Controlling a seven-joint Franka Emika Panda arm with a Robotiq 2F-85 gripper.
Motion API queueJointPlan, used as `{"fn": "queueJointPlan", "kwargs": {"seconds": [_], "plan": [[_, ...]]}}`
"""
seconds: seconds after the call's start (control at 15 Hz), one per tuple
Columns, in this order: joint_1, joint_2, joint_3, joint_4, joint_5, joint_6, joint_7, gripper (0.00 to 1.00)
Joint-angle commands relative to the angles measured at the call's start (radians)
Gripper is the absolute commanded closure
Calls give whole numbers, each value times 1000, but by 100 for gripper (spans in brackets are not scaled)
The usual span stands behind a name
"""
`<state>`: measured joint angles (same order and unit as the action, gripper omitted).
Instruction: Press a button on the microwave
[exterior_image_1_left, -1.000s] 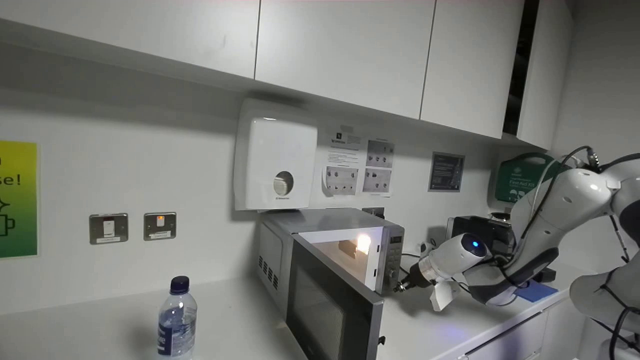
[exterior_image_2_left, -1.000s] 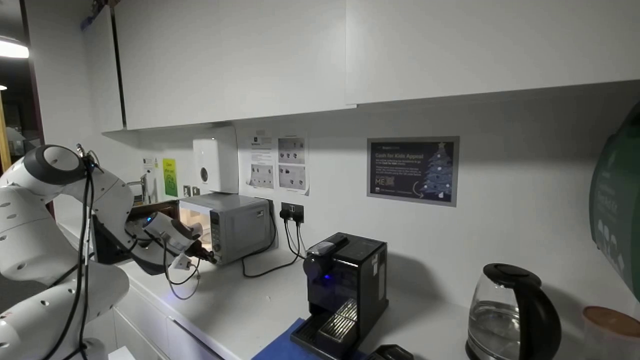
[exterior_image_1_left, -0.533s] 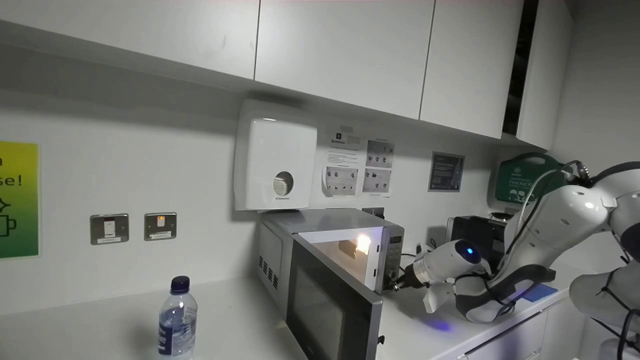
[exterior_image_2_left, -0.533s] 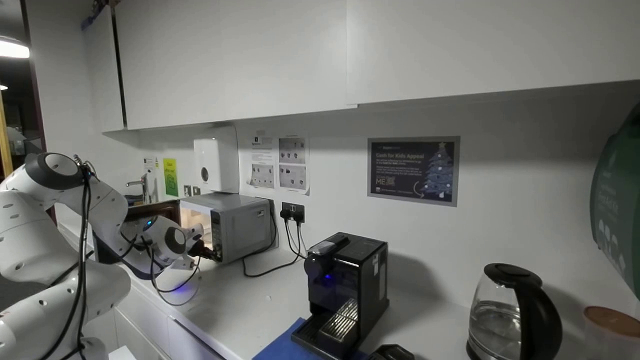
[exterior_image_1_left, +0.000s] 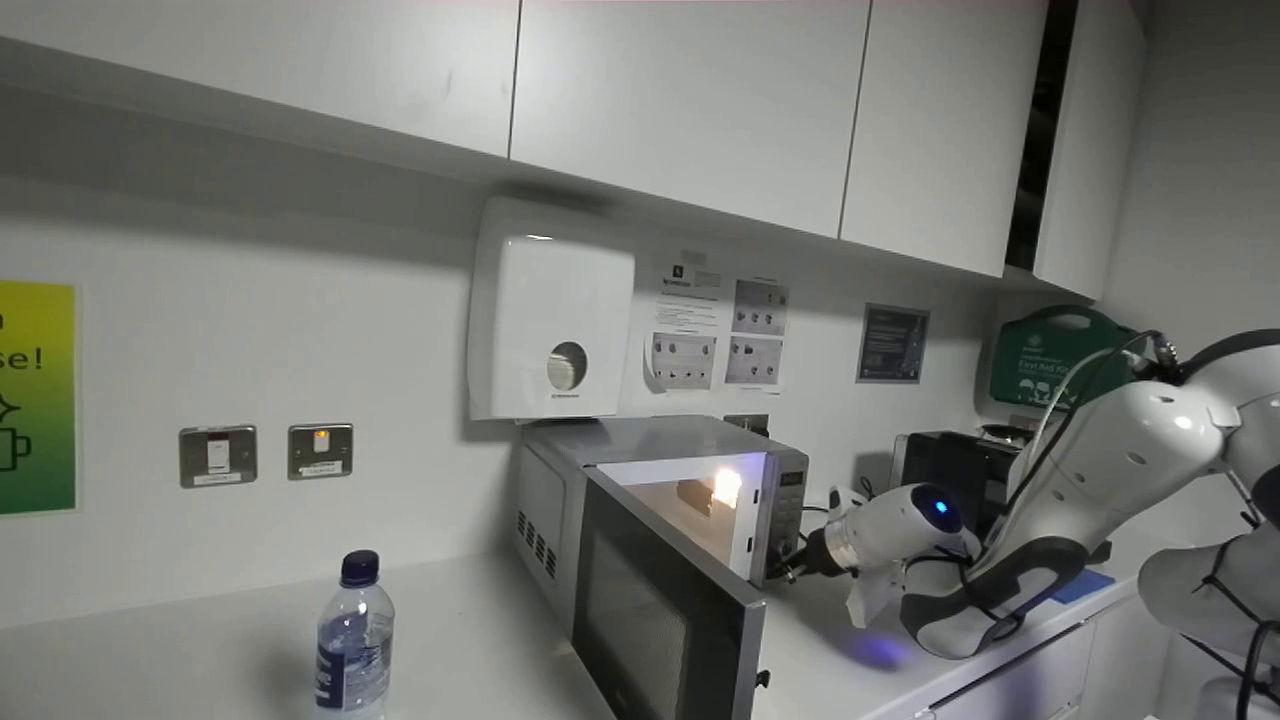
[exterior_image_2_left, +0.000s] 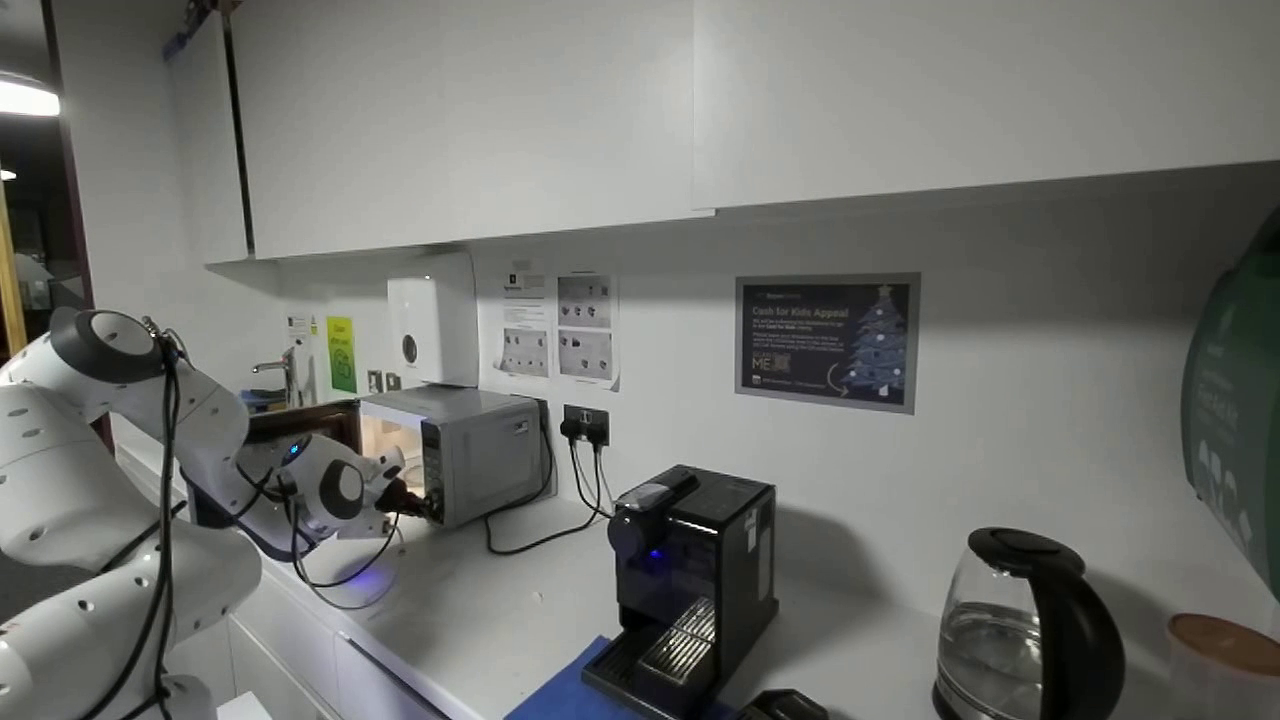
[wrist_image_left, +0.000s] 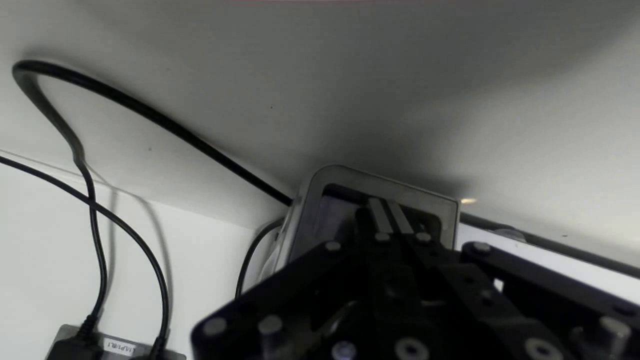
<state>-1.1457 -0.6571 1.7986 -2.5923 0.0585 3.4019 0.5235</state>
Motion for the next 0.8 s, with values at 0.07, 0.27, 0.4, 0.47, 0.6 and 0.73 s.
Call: {"fn": "queueJointPlan", "kwargs": {"seconds": [0.07,0.27,0.4,0.47,0.6,0.73], "plan": [[-11,-55,-8,37,53,36,-110,100],[-14,-64,0,33,60,42,-124,100],[-16,-66,3,30,65,46,-125,100],[-18,-64,6,28,67,49,-125,100],[-22,-61,10,27,70,52,-123,100],[-15,-58,3,25,74,53,-123,100]]}}
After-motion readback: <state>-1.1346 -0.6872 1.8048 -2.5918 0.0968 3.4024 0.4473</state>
